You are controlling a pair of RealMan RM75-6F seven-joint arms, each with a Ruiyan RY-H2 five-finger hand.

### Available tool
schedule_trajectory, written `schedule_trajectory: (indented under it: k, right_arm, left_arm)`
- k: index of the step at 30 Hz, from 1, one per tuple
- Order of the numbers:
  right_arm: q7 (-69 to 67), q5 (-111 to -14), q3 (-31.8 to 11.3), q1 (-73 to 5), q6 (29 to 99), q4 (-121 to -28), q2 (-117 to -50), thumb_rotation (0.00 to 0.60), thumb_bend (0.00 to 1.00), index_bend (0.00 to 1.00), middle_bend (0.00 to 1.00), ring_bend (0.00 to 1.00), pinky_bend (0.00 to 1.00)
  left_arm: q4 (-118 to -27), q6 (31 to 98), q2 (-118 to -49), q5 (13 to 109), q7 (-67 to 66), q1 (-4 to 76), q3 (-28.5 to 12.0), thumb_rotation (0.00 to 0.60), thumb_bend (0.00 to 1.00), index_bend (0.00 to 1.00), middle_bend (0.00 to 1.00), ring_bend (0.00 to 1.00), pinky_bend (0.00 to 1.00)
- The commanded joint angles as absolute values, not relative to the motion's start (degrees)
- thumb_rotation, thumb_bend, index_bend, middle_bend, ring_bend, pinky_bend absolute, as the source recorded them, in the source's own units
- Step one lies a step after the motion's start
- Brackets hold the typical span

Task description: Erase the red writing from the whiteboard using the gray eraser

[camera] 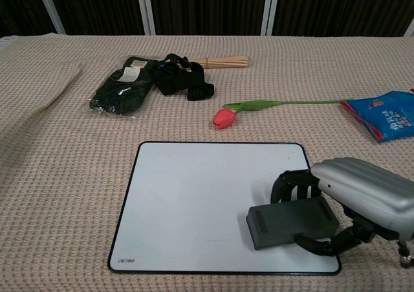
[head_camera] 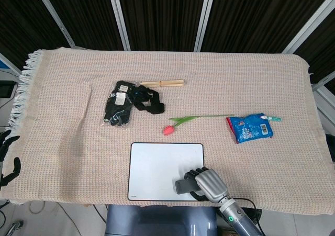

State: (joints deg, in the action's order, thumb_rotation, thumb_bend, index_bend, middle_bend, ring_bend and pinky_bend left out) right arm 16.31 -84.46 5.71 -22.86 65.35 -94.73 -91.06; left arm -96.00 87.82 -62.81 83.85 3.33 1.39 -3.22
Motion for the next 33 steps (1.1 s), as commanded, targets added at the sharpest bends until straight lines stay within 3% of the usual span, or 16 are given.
schedule_trajectory:
  k: [1,21,33]
  right_arm:
    - [15.56,-83.39,4.03,-23.2,64.96,-93.17,-91.9,0.6,0.52,0.53,0.5,0.5,0.44]
    - [14.92,-73.69,-8.14,-27.97,61.0,-79.55,-98.34,0.6,0.52,0.54,0.5,0.5,0.44]
    - [12.48,-72.25,-10.21,-27.57,62.07,-81.66,-93.36,0.6,0.52,0.54,0.5,0.5,0.44]
  left_arm:
    - [-95.94,87.77,-62.82,83.87,3.28,1.41,-3.2,0.6,0.56,0.19,0.05,0.03,0.1]
    - [-95.88,87.7,-62.66,83.65,3.45,1.42,-3.32,0.6,0.56,0.19,0.05,0.03,0.1]
    - [-95.84,87.6,-62.7,83.53,3.43,1.48,-3.39,0.6,0.56,0.19,0.05,0.03,0.1]
